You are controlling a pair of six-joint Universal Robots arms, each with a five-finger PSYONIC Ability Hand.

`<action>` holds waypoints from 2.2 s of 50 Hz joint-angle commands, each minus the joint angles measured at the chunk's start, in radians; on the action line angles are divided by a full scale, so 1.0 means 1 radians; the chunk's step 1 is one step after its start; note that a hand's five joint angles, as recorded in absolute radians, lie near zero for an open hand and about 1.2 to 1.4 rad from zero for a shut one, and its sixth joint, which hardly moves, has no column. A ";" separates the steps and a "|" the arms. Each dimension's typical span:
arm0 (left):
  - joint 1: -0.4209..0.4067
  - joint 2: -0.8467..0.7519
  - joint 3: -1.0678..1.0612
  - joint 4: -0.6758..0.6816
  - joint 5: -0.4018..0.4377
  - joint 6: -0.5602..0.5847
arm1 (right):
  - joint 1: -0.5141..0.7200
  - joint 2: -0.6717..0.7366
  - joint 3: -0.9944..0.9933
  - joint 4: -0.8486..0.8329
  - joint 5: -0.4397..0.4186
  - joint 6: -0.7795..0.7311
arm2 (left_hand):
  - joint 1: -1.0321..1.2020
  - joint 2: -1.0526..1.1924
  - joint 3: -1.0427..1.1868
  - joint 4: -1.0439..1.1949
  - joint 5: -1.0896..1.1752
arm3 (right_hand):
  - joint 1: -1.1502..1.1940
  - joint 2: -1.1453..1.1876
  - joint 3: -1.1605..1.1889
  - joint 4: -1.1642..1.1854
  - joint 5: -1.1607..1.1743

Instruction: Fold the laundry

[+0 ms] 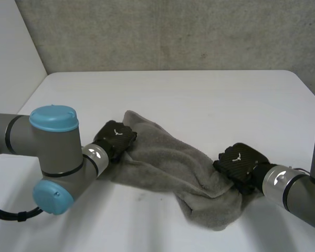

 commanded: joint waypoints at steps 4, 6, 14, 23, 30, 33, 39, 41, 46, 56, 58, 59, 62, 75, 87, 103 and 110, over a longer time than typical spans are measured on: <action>0.002 0.047 0.208 0.174 -0.008 -0.004 | 0.028 0.079 -0.342 -0.013 0.167 -0.021 | 0.251 0.198 0.202 0.198 0.216 | 0.454 0.224 0.211 0.203 0.242; 0.002 0.047 0.290 0.200 -0.015 -0.009 | 0.046 0.096 -0.452 -0.034 0.218 -0.015 | 0.251 0.198 0.202 0.198 0.216 | 0.454 0.224 0.211 0.203 0.242; 0.014 0.059 0.655 0.341 -0.129 -0.076 | 0.108 0.076 -0.698 -0.479 0.396 0.117 | 0.251 0.198 0.202 0.198 0.216 | 0.454 0.224 0.211 0.203 0.242; 0.055 0.139 0.555 0.386 -0.160 -0.235 | 0.120 -0.038 -0.443 -0.668 0.385 0.185 | 0.251 0.198 0.202 0.198 0.216 | 0.454 0.224 0.211 0.203 0.242; 0.060 0.140 0.247 0.373 -0.143 -0.234 | 0.194 -0.019 -0.254 -0.617 0.345 0.166 | 0.251 0.198 0.202 0.198 0.216 | 0.454 0.224 0.211 0.203 0.242; 0.061 0.122 0.103 0.387 -0.109 -0.234 | 0.200 0.035 -0.179 -0.547 0.335 0.159 | 0.251 0.198 0.202 0.198 0.216 | 0.454 0.224 0.211 0.203 0.242; 0.077 0.036 -0.107 0.432 -0.032 -0.214 | 0.204 0.155 -0.099 -0.427 0.328 0.160 | 0.251 0.198 0.202 0.198 0.216 | 0.454 0.224 0.211 0.203 0.242; 0.077 0.033 -0.138 0.424 -0.028 -0.203 | 0.204 0.171 -0.095 -0.399 0.325 0.162 | 0.251 0.198 0.202 0.198 0.216 | 0.454 0.224 0.211 0.203 0.242; 0.078 0.070 -0.230 0.395 -0.026 -0.154 | 0.197 0.162 -0.102 -0.320 0.327 0.157 | 0.251 0.198 0.202 0.198 0.216 | 0.454 0.224 0.211 0.203 0.242; 0.074 0.260 -0.314 0.200 -0.028 -0.078 | 0.194 0.048 -0.076 -0.261 0.322 0.174 | -0.529 -0.582 -0.578 -0.582 -0.564 | 0.454 0.224 0.211 0.203 0.242; 0.074 0.278 -0.319 0.179 -0.029 -0.081 | 0.189 0.042 -0.047 -0.275 0.324 0.176 | -0.570 -0.624 -0.620 -0.624 -0.605 | 0.454 0.224 0.211 0.203 0.242; 0.074 0.295 -0.326 0.165 -0.029 -0.082 | 0.189 0.042 -0.047 -0.275 0.324 0.176 | -0.591 -0.644 -0.640 -0.644 -0.626 | 0.454 0.224 0.211 0.203 0.242; 0.069 0.309 -0.337 0.159 -0.028 -0.085 | 0.192 0.042 -0.024 -0.284 0.324 0.177 | -0.591 -0.644 -0.640 -0.644 -0.626 | 0.454 0.224 0.211 0.203 0.242; 0.006 0.300 -0.365 0.177 -0.037 -0.090 | 0.141 0.059 0.017 -0.335 0.295 0.182 | -0.565 -0.618 -0.614 -0.618 -0.600 | 0.454 0.224 0.211 0.203 0.242; 0.002 0.196 -0.313 0.303 -0.086 -0.074 | 0.154 0.077 0.036 -0.335 0.275 0.182 | -0.547 -0.600 -0.596 -0.600 -0.582 | 0.454 0.224 0.211 0.203 0.242; 0.002 0.111 -0.268 0.306 -0.093 -0.074 | 0.154 0.099 0.036 -0.339 0.276 0.179 | 0.250 0.196 0.200 0.196 0.215 | 0.454 0.224 0.211 0.203 0.242; -0.009 0.222 -0.299 0.315 -0.124 -0.076 | 0.144 0.081 0.013 -0.333 0.295 0.165 | 0.251 0.198 0.202 0.198 0.216 | 0.454 0.224 0.211 0.203 0.242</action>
